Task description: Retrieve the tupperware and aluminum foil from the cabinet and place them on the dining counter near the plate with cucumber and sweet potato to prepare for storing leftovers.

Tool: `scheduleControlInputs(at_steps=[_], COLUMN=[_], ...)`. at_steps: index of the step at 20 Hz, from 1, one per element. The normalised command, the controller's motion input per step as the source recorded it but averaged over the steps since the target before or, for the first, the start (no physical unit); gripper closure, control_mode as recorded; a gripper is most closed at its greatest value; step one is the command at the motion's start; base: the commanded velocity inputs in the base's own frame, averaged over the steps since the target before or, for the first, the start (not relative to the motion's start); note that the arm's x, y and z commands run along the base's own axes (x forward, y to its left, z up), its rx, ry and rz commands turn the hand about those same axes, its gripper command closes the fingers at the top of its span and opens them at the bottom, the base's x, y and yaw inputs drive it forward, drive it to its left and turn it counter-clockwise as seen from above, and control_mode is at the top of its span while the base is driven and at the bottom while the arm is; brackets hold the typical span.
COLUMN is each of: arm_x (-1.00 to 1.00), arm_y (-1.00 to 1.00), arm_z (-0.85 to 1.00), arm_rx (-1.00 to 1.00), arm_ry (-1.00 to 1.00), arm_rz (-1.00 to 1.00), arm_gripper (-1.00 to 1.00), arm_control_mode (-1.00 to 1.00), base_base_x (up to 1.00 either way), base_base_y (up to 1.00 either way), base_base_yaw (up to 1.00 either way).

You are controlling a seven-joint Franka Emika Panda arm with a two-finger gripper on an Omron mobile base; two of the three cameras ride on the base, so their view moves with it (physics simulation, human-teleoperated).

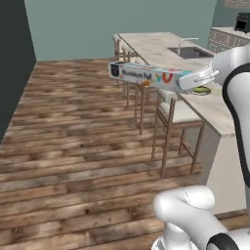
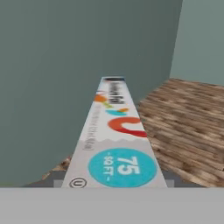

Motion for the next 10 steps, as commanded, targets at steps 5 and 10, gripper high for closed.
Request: scheduleControlInputs(at_steps=[5,10], arm_x=[0.0,0.0], arm_y=[0.0,0.0], arm_z=[0.0,0.0], arm_rx=[0.0,0.0], arm_ry=[0.0,0.0], arm_rz=[0.0,0.0], arm_gripper=[1.0,1.0], arm_control_mode=[1.0,1.0], base_base_x=[0.92,0.94], base_base_y=[0.86,0.8], base_base_yaw=[-0.55,-0.55])
